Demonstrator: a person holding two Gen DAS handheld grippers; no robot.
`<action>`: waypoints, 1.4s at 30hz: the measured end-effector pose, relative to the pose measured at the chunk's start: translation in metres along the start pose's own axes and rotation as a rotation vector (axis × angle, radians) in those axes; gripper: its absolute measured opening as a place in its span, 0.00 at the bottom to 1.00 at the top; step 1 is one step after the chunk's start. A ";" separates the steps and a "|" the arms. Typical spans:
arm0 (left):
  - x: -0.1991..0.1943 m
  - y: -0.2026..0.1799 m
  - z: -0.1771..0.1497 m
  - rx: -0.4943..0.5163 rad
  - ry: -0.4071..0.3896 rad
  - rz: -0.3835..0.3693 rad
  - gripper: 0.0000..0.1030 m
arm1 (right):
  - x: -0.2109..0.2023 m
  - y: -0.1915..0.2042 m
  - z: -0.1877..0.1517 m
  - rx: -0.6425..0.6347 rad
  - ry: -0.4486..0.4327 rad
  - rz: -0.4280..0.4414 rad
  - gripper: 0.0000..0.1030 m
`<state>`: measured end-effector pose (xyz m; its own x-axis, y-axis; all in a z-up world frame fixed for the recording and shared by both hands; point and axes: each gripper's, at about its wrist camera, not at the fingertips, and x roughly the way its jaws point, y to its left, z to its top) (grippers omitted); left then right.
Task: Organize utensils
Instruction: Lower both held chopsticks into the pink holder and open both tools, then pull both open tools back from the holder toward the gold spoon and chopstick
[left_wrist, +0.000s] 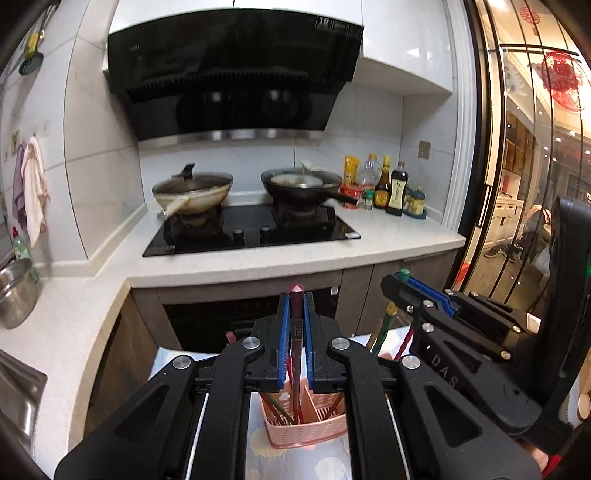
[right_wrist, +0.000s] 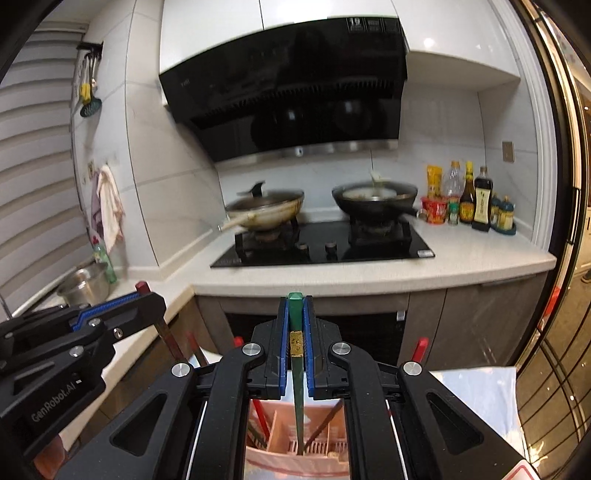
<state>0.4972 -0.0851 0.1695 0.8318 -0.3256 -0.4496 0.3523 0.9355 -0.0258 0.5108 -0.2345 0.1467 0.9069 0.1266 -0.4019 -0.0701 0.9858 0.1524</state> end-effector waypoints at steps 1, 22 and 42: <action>0.005 0.001 -0.005 -0.004 0.012 -0.002 0.07 | 0.006 -0.001 -0.007 0.003 0.019 0.002 0.07; -0.026 0.001 -0.077 -0.034 0.055 0.082 0.68 | -0.059 -0.022 -0.065 0.056 0.024 -0.014 0.47; -0.172 -0.042 -0.199 -0.032 0.079 0.063 0.89 | -0.241 0.022 -0.205 -0.039 0.086 -0.024 0.52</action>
<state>0.2539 -0.0415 0.0705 0.8153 -0.2552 -0.5198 0.2854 0.9581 -0.0227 0.2059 -0.2209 0.0618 0.8696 0.1099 -0.4813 -0.0663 0.9921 0.1067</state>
